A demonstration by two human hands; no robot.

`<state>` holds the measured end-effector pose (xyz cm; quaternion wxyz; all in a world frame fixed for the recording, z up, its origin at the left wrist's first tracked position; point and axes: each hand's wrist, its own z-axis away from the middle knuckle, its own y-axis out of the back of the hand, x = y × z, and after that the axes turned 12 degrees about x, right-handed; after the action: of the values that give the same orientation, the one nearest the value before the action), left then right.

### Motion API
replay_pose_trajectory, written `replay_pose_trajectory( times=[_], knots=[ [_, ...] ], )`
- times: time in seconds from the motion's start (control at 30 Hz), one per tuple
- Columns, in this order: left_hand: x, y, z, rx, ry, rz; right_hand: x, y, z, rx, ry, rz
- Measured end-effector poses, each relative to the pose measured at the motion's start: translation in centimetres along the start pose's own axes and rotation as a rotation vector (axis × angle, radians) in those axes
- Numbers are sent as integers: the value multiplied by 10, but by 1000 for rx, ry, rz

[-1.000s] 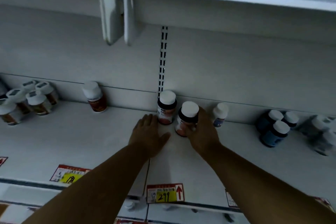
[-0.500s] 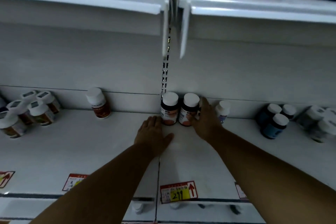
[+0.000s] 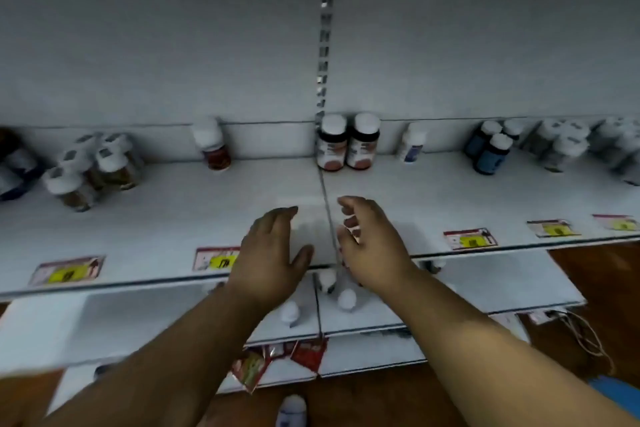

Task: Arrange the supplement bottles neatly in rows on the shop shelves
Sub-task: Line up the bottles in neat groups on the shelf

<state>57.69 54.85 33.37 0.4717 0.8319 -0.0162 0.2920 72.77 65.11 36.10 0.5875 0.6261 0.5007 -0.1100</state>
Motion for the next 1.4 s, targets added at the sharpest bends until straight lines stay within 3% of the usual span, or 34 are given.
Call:
replay_pose_trajectory(
  times=[0.17,0.23,0.33,0.5,0.67,0.93,1.17,1.4],
  knots=[
    [-16,49,93,55,77,-24,-18,-29,81,-81,-10,-117],
    [-24,65,129,-10,83,-36,-31,-37,117,-126,-123,-75],
    [-47,90,170,-42,94,-53,-54,-48,155,-191,-146,-22],
    [-115,110,196,-57,235,-13,-88,-96,181,-226,-174,35],
    [-198,111,175,-59,215,17,-110,-202,191,-135,-300,-41],
    [-325,34,161,-81,343,52,-39,-363,173,-156,-476,-60],
    [-403,-65,173,-69,420,132,68,-479,147,-180,-394,-8],
    [-442,-124,174,1,513,201,111,-556,108,-140,-382,45]
  ],
)
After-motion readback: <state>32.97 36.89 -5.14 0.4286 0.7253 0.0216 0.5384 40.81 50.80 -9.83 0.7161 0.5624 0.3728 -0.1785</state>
